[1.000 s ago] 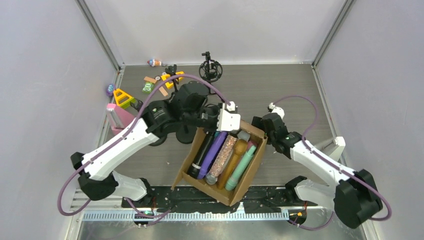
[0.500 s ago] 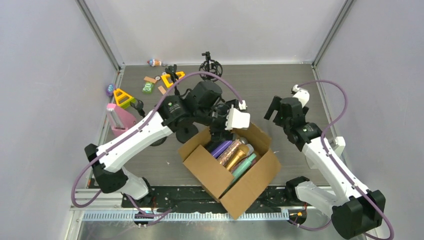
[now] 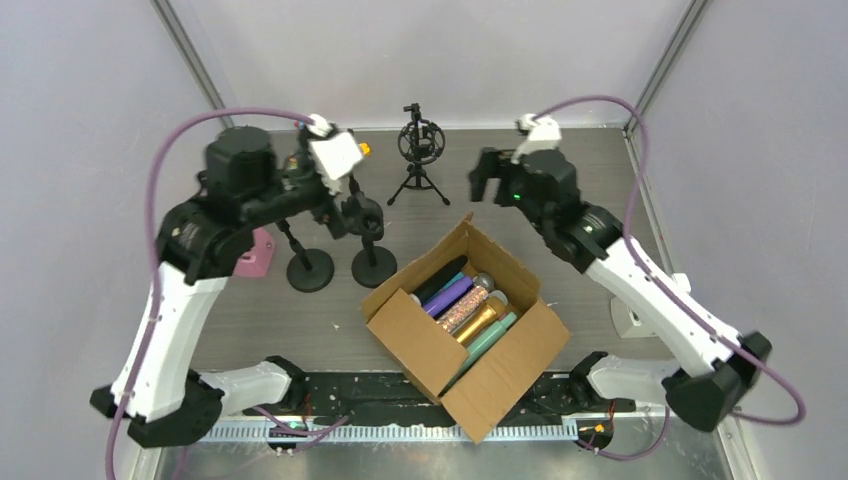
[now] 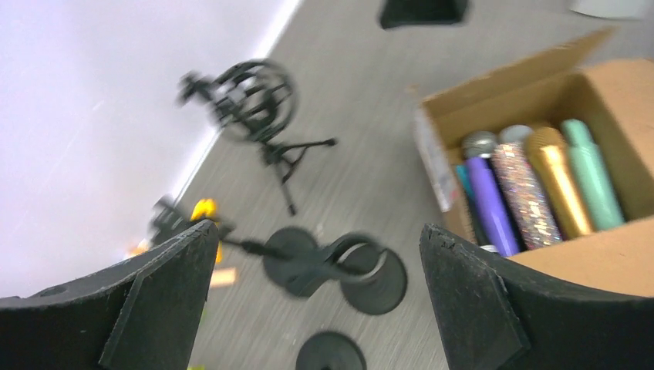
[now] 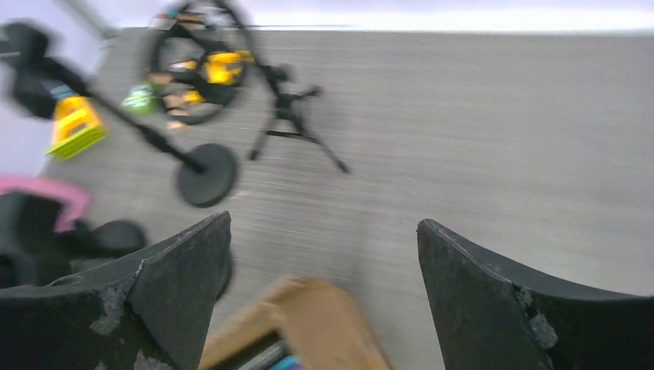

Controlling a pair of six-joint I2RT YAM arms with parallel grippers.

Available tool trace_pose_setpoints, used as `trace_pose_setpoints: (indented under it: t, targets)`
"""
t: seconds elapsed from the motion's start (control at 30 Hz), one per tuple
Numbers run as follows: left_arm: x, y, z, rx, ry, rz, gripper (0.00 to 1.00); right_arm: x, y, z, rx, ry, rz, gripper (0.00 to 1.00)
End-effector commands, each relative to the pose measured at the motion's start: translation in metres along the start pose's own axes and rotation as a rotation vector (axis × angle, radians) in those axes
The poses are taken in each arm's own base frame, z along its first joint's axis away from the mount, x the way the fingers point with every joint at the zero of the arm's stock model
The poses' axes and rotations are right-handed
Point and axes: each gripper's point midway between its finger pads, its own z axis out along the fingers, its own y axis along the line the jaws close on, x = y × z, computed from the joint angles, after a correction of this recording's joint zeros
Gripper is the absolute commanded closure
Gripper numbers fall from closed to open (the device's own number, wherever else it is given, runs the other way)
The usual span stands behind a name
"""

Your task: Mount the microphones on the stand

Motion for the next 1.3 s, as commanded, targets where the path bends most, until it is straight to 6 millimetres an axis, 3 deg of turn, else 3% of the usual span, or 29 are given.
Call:
trace_pose_setpoints:
  t: [0.0,0.03,0.07,0.1,0.13,0.17,0.2,0.33,0.4,0.57,0.87,1.07,1.13,1.27]
  targets:
    - [0.01,0.037,-0.051,-0.221,-0.006,-0.142,0.0,-0.039,0.106,0.002,-0.3,-0.082,-0.13,0.05]
    - [0.015,0.041,-0.059,-0.251,0.003,-0.171,0.0,-0.023,0.131,0.008,-0.352,-0.038,-0.168,0.05]
    - [0.02,0.043,-0.065,-0.275,0.011,-0.194,0.01,-0.038,0.152,0.003,-0.412,-0.061,-0.187,0.05]
    - [0.024,0.045,-0.072,-0.299,0.018,-0.218,0.0,-0.016,0.174,0.011,-0.448,-0.003,-0.229,0.05]
    - [0.027,0.047,-0.077,-0.318,0.028,-0.234,0.01,-0.026,0.197,0.001,-0.511,-0.023,-0.25,0.05]
    - [0.03,0.049,-0.083,-0.343,0.037,-0.249,0.0,-0.007,0.209,0.013,-0.522,0.026,-0.285,0.05]
    - [0.032,0.052,-0.088,-0.371,0.047,-0.267,0.0,-0.004,0.23,0.014,-0.565,0.032,-0.309,0.05]
    - [0.04,0.057,-0.104,-0.424,0.086,-0.337,0.0,0.012,0.273,0.019,-0.661,0.077,-0.353,0.05]
    - [0.041,0.06,-0.11,-0.451,0.089,-0.356,0.01,0.022,0.284,0.024,-0.67,0.114,-0.377,0.05]
    - [0.041,0.061,-0.119,-0.505,0.061,-0.343,0.0,0.047,0.291,0.029,-0.666,0.188,-0.434,0.05]
    - [0.045,0.062,-0.122,-0.538,0.054,-0.34,0.0,0.084,0.284,0.038,-0.645,0.286,-0.469,0.01]
    - [0.044,0.066,-0.124,-0.566,0.044,-0.334,0.0,0.097,0.286,0.043,-0.638,0.32,-0.475,0.31]
    - [0.042,0.068,-0.126,-0.578,0.037,-0.324,0.01,0.094,0.288,0.044,-0.634,0.32,-0.477,0.37]
    - [0.044,0.067,-0.128,-0.587,0.035,-0.312,0.0,0.083,0.284,0.043,-0.611,0.295,-0.483,0.61]
